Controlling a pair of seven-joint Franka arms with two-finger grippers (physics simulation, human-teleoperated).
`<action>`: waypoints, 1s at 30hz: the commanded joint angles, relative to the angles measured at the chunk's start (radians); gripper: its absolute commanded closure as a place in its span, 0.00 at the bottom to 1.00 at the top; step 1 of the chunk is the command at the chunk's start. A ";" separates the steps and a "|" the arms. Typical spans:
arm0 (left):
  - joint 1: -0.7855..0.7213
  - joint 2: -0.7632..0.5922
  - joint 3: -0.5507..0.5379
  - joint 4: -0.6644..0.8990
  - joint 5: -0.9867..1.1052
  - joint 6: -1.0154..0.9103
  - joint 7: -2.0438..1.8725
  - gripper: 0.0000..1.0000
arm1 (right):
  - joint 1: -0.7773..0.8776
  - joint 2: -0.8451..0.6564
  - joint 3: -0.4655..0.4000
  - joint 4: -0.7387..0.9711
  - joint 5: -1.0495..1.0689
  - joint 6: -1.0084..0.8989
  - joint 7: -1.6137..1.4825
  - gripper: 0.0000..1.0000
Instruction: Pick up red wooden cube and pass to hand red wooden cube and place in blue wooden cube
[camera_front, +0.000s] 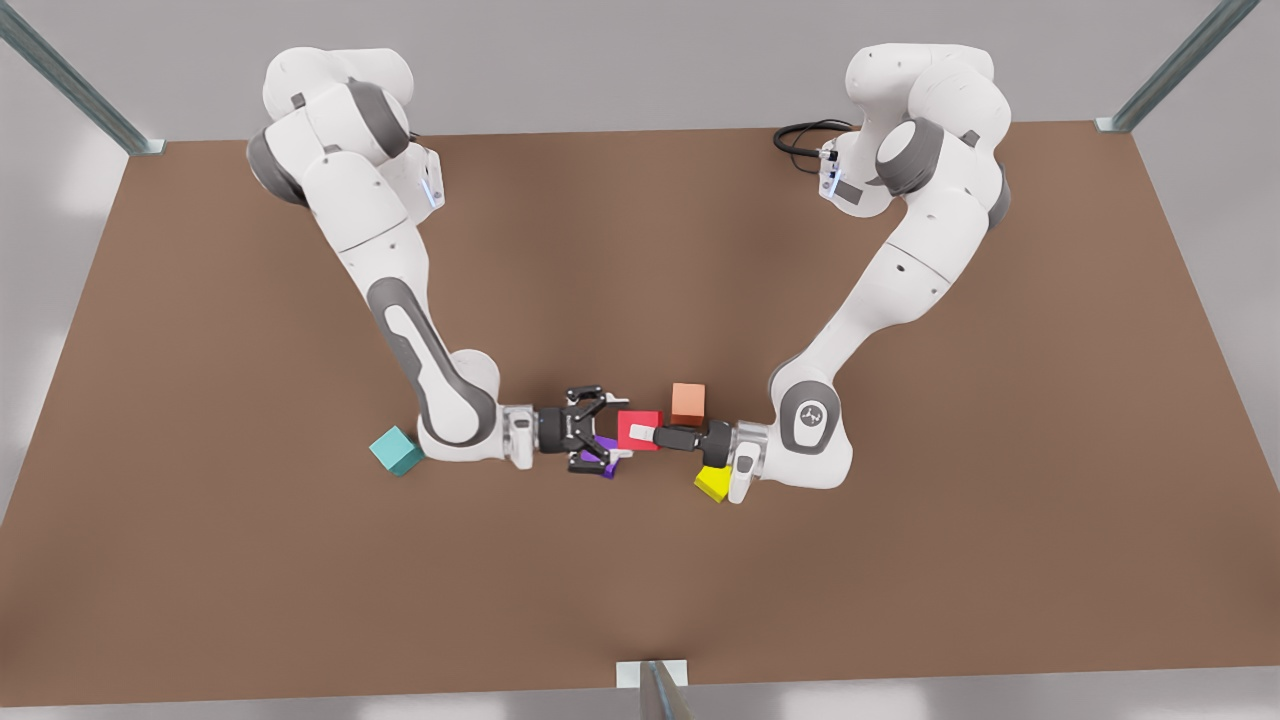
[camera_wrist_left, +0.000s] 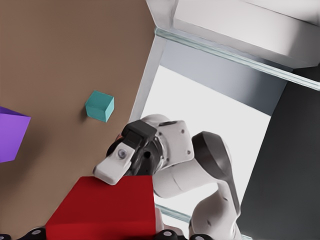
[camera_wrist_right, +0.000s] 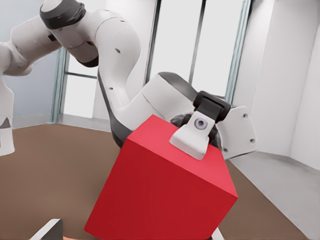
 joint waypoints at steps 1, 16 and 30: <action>-0.003 -0.002 -0.001 0.000 -0.012 0.003 0.023 0.31 | 0.002 0.002 0.007 0.003 0.021 0.016 -0.086 0.00; -0.004 0.006 -0.001 0.000 -0.015 0.001 0.023 0.30 | 0.013 0.022 0.030 0.070 0.039 0.071 -0.069 0.38; 0.040 -0.008 -0.002 0.003 0.004 -0.017 -0.052 0.00 | -0.008 0.022 0.027 0.069 0.021 0.052 -0.057 0.38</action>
